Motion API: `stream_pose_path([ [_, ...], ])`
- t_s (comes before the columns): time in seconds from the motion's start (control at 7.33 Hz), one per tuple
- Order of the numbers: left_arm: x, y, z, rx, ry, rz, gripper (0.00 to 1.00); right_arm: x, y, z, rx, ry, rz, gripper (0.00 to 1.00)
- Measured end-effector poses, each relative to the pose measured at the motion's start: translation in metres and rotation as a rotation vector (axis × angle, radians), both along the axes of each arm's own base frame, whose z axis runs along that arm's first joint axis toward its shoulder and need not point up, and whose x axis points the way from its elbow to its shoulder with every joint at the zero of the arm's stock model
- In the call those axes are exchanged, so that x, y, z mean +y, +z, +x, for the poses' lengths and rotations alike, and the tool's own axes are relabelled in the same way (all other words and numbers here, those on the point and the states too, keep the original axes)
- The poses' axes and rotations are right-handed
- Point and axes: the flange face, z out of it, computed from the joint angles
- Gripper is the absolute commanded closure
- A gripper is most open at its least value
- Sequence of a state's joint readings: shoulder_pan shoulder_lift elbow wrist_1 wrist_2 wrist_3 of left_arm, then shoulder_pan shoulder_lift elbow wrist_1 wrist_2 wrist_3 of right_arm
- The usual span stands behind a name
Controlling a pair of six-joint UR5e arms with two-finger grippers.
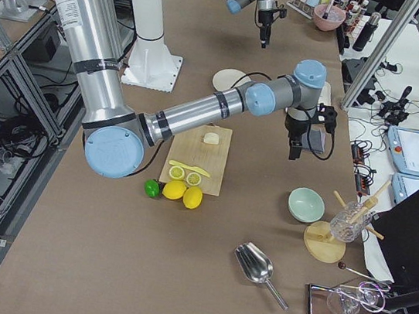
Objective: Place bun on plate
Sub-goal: 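Withdraw the left arm from the plate while the right arm reaches toward the cutting board, then lower the right gripper onto the pale yellow bun and close it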
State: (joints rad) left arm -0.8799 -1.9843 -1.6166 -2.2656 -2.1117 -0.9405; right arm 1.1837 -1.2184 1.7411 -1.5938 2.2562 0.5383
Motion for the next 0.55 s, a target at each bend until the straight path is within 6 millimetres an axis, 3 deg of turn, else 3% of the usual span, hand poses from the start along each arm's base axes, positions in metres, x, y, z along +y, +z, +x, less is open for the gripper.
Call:
stream_pose_path([
  [0.27, -0.026, 0.016, -0.058, -0.015, -0.023, 0.019, 0.02, 0.04, -0.017, -0.074, -0.03, -0.034, -0.08, 0.0],
  [0.41, -0.031, 0.025, -0.079, -0.02, -0.044, 0.014, 0.02, 0.063, -0.017, -0.105, -0.031, -0.073, -0.104, 0.0],
  [0.55, -0.033, 0.029, -0.092, -0.022, -0.06, 0.013, 0.02, 0.085, -0.006, -0.123, -0.026, -0.109, -0.12, 0.0],
])
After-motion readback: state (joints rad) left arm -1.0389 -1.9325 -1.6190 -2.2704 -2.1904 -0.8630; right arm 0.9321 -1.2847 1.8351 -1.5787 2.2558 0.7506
